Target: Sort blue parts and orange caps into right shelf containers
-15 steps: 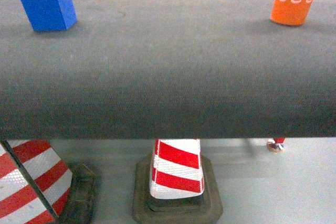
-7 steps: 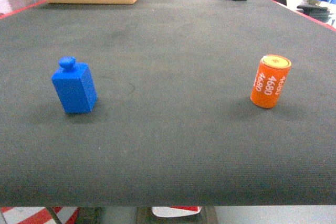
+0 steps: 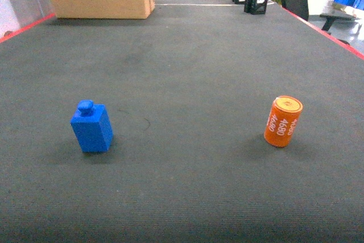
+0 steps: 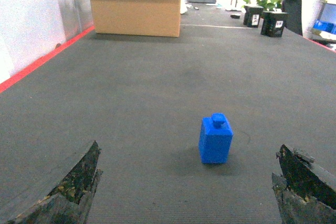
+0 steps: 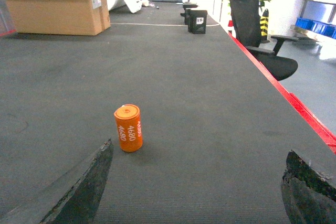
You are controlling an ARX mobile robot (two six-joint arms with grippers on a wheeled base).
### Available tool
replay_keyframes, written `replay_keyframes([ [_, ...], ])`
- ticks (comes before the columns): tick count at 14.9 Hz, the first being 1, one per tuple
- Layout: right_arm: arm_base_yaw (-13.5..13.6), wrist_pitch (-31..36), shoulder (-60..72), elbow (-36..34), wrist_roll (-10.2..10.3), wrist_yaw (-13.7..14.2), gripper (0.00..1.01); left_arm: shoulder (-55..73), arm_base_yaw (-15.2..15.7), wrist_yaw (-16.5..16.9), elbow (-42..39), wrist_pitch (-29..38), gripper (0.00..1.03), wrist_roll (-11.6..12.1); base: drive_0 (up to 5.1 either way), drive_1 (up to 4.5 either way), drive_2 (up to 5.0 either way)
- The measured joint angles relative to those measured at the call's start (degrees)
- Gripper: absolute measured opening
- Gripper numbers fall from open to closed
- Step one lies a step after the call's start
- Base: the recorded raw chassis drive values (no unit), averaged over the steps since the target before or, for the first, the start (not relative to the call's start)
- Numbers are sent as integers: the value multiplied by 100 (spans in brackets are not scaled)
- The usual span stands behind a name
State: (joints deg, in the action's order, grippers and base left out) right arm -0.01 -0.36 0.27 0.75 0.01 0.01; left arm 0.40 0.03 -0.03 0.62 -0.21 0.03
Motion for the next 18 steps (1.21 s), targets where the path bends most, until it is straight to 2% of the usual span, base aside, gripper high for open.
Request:
replay_keyframes([
  [18,0,4,0,0,0,0,98,0,0,-2,0,-2,98,0,0,0,0],
])
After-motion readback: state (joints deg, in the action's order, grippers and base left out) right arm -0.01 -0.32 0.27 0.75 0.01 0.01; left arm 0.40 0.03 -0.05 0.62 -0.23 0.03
